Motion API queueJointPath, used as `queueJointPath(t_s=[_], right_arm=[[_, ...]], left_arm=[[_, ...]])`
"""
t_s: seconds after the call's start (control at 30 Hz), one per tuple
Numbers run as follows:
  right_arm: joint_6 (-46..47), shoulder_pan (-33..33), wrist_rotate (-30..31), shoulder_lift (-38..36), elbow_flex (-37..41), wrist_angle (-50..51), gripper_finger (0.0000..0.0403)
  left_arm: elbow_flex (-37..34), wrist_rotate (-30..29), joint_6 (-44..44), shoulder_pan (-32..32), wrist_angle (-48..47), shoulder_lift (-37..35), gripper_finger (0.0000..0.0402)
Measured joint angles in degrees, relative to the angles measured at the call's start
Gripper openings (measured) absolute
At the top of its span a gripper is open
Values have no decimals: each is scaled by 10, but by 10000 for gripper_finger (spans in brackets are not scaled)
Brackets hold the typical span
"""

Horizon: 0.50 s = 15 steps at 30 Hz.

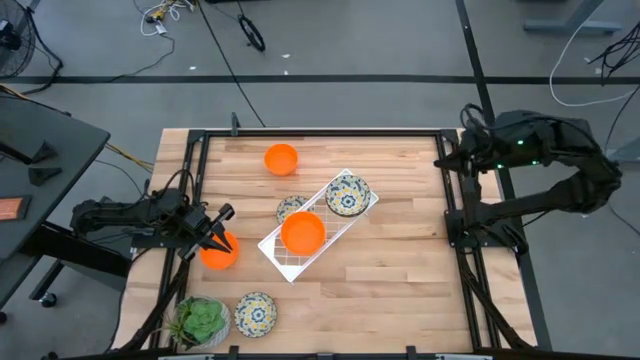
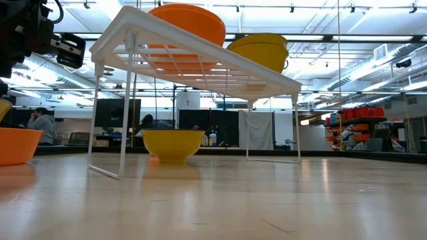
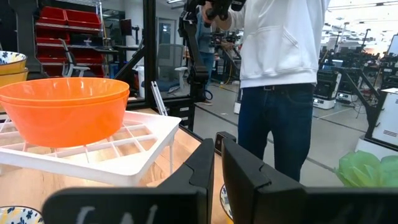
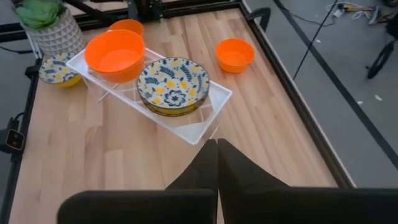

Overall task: Pick & Place Mini bowls
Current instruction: Stack the orange bowl on top of the orange bowl on the shelf

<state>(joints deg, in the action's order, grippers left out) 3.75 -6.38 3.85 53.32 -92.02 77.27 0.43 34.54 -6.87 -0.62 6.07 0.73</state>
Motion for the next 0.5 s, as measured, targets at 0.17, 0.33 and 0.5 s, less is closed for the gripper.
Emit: queueJointPath(t_s=[0.17, 0.33, 0.5], right_arm=[[-2, -4, 0, -16, -2, 9, 0], [1, -4, -14, -24, -2, 9, 0], [1, -4, -47, -32, -2, 9, 0]], left_arm=[[0, 0, 0, 0, 0, 0, 37], [0, 0, 0, 0, 0, 0, 37], [0, 0, 0, 0, 0, 0, 37]])
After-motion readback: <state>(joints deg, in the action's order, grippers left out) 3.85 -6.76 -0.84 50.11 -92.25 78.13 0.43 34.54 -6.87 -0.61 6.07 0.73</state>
